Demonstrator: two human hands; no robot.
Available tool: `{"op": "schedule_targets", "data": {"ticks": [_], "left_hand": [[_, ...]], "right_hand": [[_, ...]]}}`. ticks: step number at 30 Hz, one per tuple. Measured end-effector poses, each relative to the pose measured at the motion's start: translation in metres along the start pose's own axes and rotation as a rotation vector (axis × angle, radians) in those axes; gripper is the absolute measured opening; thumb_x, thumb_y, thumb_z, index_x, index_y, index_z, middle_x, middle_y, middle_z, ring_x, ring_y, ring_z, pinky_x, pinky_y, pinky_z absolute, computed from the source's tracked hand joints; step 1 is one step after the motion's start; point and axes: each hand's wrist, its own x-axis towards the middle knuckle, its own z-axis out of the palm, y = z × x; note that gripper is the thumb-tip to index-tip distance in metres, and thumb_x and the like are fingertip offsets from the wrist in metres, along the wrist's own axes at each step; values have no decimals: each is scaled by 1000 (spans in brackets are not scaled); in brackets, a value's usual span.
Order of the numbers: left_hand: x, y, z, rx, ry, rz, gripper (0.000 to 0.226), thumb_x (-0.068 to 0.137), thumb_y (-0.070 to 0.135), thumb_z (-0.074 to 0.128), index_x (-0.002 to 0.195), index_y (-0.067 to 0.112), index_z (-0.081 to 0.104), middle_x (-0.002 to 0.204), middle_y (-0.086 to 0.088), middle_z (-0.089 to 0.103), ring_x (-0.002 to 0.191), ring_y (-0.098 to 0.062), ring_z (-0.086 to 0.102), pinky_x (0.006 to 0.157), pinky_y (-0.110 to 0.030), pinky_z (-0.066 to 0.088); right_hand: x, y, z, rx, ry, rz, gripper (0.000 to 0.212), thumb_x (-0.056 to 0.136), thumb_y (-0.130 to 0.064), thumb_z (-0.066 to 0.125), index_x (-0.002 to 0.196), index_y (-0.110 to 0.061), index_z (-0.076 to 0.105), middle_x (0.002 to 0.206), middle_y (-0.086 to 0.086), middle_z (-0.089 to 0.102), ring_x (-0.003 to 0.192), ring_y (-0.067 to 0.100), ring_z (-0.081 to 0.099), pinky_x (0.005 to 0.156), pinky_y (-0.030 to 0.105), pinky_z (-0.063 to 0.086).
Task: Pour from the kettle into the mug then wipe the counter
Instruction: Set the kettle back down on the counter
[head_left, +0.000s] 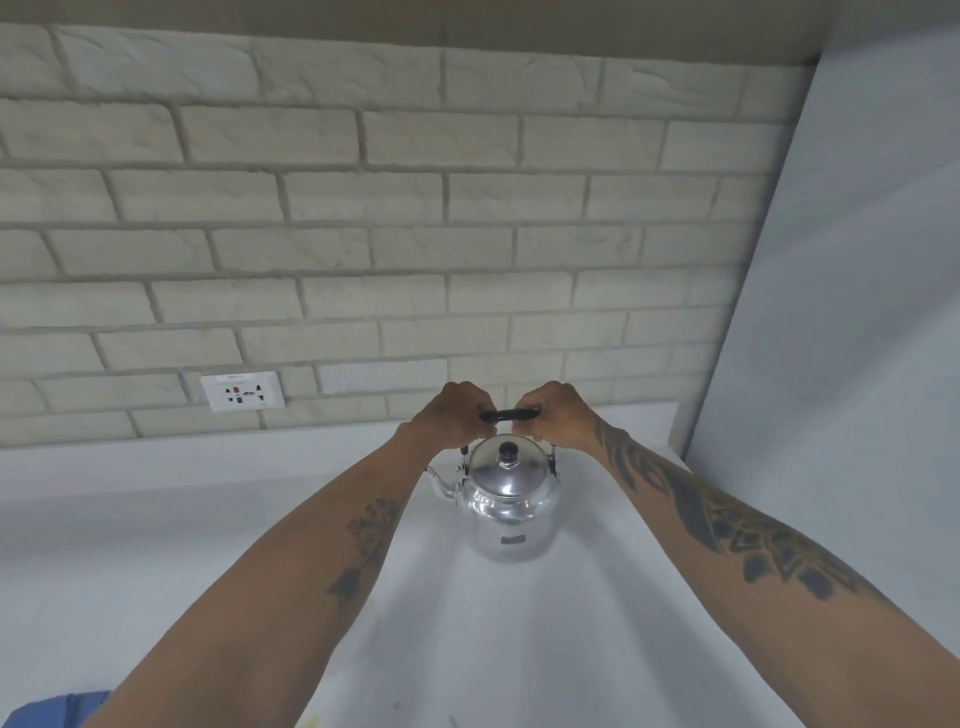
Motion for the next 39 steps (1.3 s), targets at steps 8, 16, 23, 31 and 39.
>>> {"op": "schedule_targets", "data": {"ticks": [8,16,23,31,39], "left_hand": [[25,-20,22,-22,-23,-52,17,80,16,71,94,6,71,75,-2,61,72,-25,65,58,-23,48],[38,-34,34,-33,-36,-82,16,80,15,70,92,4,70,79,-11,65,63,-24,62,63,-33,53],[41,-38,37,-37,-23,-83,14,79,15,67,90,7,70,78,-8,65,65,-27,65,61,-33,54],[-1,-52,19,-34,57,-178,65,86,29,63,145,28,36,145,-3,47,133,-22,44,109,-38,38],[-117,-93,-18,70,204,-261,71,86,28,62,149,25,30,154,-3,34,139,-24,35,111,-39,34]], "right_hand": [[31,26,22,-16,-49,25,30,72,-14,70,51,-30,56,56,-4,57,62,16,55,55,24,40],[48,43,39,16,-64,38,28,72,-13,69,52,-28,57,57,-2,56,60,16,54,55,25,39],[55,49,44,6,-56,39,23,76,-20,68,59,-28,55,64,0,58,66,20,57,53,25,39],[39,34,37,-54,-144,60,60,83,-31,68,139,-19,49,138,7,54,125,25,53,101,31,42],[8,-55,70,-201,-94,-138,75,92,-43,57,154,-22,20,159,5,29,146,27,23,118,45,21]]}}
